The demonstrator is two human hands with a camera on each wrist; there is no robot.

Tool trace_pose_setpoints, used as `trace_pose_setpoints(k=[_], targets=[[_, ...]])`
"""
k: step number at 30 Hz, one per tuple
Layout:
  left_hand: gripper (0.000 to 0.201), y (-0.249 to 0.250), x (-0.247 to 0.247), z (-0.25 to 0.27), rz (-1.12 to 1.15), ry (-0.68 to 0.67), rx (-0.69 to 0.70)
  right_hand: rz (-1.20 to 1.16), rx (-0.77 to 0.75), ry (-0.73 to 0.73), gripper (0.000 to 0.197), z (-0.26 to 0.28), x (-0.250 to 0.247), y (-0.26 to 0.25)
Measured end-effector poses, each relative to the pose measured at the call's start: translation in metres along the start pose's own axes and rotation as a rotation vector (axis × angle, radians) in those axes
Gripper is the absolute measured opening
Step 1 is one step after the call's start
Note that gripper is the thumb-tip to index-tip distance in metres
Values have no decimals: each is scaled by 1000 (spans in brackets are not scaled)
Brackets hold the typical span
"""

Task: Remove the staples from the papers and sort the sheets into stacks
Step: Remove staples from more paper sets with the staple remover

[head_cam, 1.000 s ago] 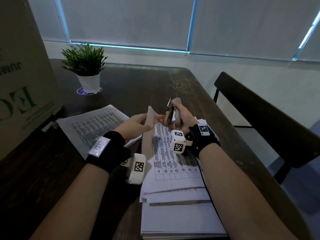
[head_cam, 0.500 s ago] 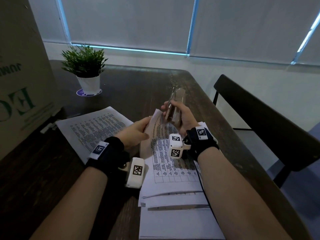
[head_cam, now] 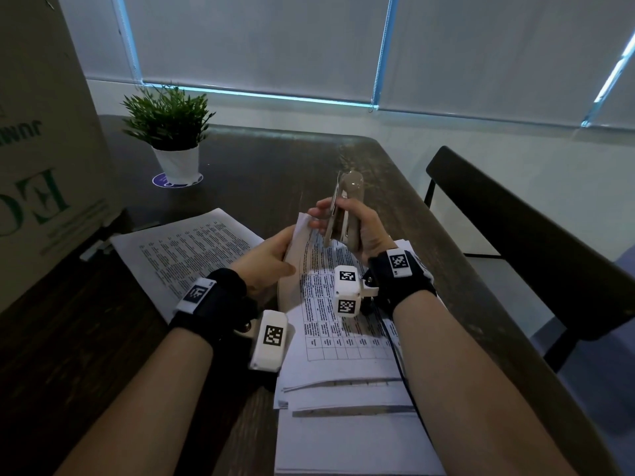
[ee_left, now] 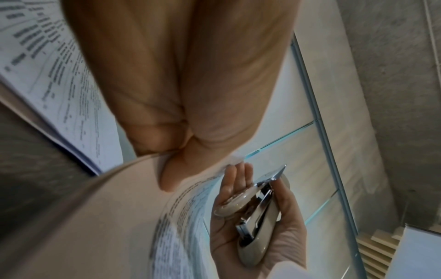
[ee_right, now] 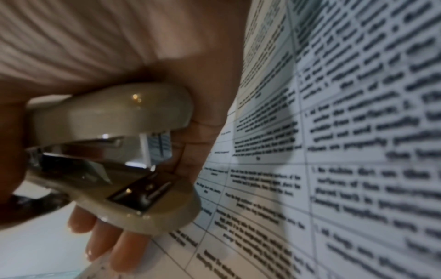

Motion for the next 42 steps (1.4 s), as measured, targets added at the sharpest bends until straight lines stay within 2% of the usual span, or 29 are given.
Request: trace_pose_setpoints(k=[4,8,13,16,18,22,27,30,36,42], targets=[[85,0,-1,-1,-8,-9,13,16,1,-10,32,1,1,-1],[106,3,-1,-2,70,-16,49,35,-16,-12,31,1,1,-2],[110,6,-1,-1,96,-16,68,55,-11,-5,30,1,-1,0],[99,5,0,0,56,-20,69,86,3,-7,28,1,2,1],[90,7,0,0,109,4,87,94,20,-12,28,1,4,2],[92,11,-10,2,210,97,186,113,26,-24,27,-1,7,2],[36,16,-12,6,88,171,197,108,22,-34,27,-4,7,0],[19,11,-16,4,-30,209,178,112,3,-26,27,-3,9,-3],[21,11,-15,4,-8,220,203,-45,-279,330,34,-6,-8,-29],[21,13,-13,5,71,198,206,168,-269,305,24,2,10,-26]])
Point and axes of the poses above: each hand's wrist, its own z-axis away from the middle knuckle, its own x-axis out of the palm, y = z × x, the point moved 7 cm from there along -z, towards the middle knuckle, and after that the axes turned 7 degrees about -z, right-handed, at the moved point
